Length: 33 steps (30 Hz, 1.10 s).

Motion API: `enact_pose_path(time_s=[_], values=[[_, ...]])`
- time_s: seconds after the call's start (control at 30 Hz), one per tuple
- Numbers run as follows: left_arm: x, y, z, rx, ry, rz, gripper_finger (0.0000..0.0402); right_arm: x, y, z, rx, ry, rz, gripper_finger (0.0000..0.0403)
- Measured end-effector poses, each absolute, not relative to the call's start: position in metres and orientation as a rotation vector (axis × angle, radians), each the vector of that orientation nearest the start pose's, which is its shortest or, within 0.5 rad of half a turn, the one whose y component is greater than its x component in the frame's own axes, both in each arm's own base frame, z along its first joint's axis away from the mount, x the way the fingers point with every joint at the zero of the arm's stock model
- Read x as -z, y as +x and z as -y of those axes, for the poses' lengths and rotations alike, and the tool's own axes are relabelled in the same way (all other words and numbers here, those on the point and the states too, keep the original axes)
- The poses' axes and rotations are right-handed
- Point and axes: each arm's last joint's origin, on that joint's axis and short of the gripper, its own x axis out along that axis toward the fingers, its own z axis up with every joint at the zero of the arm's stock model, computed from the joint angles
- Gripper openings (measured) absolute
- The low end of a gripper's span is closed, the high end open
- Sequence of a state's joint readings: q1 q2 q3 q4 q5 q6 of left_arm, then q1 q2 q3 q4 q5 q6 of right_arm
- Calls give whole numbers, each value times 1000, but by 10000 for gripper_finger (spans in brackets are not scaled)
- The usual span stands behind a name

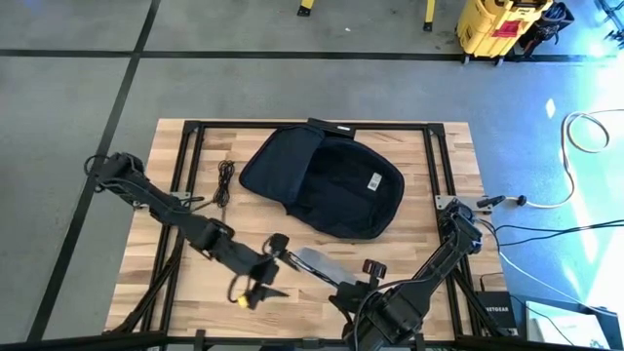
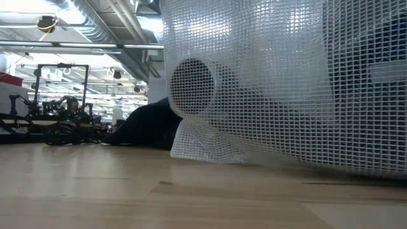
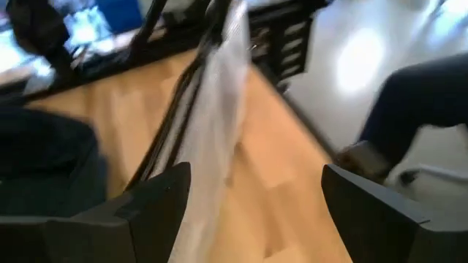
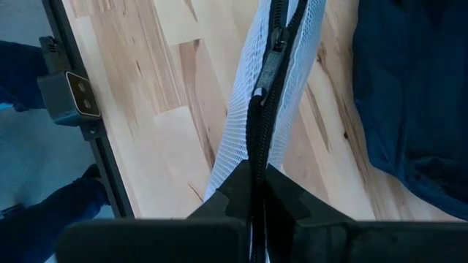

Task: Unpack backpack
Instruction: Open the transparent zip bag

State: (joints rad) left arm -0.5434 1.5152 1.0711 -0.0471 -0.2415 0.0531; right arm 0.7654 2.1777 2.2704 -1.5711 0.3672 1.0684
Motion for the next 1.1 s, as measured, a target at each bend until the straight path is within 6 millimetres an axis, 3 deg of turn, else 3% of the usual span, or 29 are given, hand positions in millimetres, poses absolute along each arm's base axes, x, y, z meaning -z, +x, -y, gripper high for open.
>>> enact_pose_path(time_s=[0.13,0.37,0.73,1.1], values=[[-278,298,174,286,274,-413,294,-308,308,-282,350,123,-1205,1],[-288,292,186,287,335,-370,294,-309,309,-282,355,118,-1197,1],[-282,293,177,207,366,-440,294,-309,309,-281,357,116,-1193,1],[-266,298,182,155,421,-485,294,-309,309,-281,358,117,-1191,1]])
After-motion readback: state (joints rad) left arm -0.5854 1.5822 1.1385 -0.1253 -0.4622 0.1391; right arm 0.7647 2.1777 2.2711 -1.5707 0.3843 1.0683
